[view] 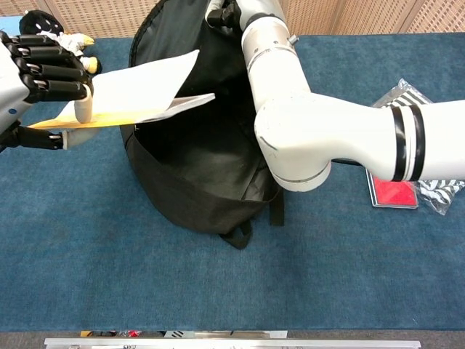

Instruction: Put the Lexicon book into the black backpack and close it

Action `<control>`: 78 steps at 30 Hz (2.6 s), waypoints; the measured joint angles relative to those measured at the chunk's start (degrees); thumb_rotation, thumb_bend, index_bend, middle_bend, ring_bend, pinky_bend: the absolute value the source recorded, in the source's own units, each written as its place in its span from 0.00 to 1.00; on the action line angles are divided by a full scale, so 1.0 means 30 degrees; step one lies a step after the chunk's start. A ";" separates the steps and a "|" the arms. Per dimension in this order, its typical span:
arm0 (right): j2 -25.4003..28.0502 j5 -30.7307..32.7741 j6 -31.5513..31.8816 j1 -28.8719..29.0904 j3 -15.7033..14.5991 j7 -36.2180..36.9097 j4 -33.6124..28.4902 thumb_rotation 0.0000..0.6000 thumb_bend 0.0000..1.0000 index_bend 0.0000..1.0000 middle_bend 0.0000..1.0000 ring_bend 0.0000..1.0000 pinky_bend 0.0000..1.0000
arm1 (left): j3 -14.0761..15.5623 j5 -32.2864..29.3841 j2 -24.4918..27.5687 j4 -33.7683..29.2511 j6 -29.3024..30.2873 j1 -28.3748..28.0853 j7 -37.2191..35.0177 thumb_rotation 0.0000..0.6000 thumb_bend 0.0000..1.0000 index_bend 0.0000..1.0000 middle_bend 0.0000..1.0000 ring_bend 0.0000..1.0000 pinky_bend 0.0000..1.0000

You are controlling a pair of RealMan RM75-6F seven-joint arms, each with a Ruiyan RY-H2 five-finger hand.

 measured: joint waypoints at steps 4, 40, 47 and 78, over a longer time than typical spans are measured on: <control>-0.0653 -0.0344 0.0176 0.0534 0.0431 0.0846 0.0857 1.00 0.88 0.93 0.80 0.79 1.00 | 0.0003 0.0090 -0.0268 0.0102 -0.0340 -0.0338 0.0213 1.00 0.36 0.64 0.61 0.49 0.50; -0.3616 -0.1300 -0.0481 0.3246 0.2878 0.4517 0.4948 1.00 0.88 0.93 0.80 0.79 1.00 | 0.1003 0.0688 -0.1518 0.0503 -0.1070 -0.1454 0.1421 1.00 0.36 0.64 0.61 0.49 0.49; -0.3228 -0.1026 -0.0680 0.2920 0.2944 0.4610 0.4252 1.00 0.88 0.93 0.80 0.79 1.00 | 0.1089 0.0619 -0.2008 0.0420 -0.1589 -0.1717 0.1573 1.00 0.36 0.64 0.61 0.49 0.49; -0.2492 0.0588 -0.0767 0.2642 0.3276 0.5150 0.2515 1.00 0.87 0.93 0.80 0.79 1.00 | 0.1622 -0.1333 -0.3277 0.1155 -0.4740 -0.2036 0.2403 1.00 0.36 0.64 0.62 0.49 0.48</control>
